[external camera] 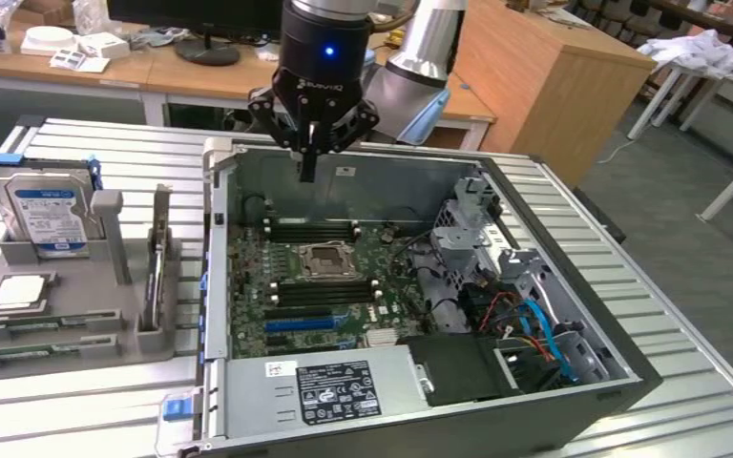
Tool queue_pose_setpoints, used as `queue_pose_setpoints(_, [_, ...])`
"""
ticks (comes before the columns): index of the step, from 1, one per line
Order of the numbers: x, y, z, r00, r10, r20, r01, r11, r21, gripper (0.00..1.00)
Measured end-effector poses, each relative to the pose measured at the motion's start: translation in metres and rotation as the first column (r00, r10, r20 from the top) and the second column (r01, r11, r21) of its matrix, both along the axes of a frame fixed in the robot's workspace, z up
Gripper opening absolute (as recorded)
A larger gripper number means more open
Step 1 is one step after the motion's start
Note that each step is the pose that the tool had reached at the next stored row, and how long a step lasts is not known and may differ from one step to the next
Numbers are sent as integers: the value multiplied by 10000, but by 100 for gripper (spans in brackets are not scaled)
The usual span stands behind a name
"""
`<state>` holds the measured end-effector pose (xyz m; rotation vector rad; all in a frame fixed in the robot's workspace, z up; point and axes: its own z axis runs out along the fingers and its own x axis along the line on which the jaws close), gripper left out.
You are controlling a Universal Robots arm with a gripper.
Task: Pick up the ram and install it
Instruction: 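Reach for the ram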
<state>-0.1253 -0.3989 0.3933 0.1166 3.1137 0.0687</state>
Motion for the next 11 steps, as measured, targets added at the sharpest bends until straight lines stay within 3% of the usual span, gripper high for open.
queue_pose_setpoints(11, [-295, 1, -2, 10000, 0, 1, 0, 10000, 1, 11])
